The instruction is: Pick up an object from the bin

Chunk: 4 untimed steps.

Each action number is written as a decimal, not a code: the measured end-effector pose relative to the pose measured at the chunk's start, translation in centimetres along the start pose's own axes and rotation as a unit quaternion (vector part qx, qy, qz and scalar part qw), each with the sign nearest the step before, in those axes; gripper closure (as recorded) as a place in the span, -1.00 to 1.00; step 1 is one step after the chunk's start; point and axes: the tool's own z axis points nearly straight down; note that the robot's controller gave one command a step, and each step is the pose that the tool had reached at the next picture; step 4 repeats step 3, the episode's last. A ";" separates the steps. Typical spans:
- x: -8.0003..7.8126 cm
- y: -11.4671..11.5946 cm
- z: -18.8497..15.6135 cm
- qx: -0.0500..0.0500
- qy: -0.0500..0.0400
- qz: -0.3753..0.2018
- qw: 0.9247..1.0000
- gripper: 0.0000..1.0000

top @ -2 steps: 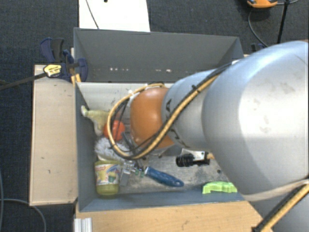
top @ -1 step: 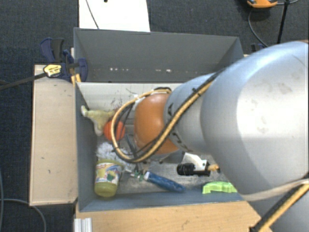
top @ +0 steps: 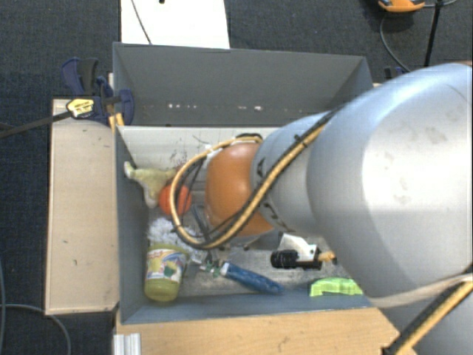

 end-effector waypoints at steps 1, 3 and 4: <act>0.0 -0.1 -0.3 0.001 0.001 0.000 1.000 1.00; 0.2 -0.3 -3.9 0.006 0.005 -0.001 1.000 1.00; 0.2 -0.3 -3.9 0.006 0.005 -0.001 1.000 1.00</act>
Offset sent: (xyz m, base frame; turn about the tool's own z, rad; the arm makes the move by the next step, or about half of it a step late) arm -0.0002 -0.0001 0.0973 0.0000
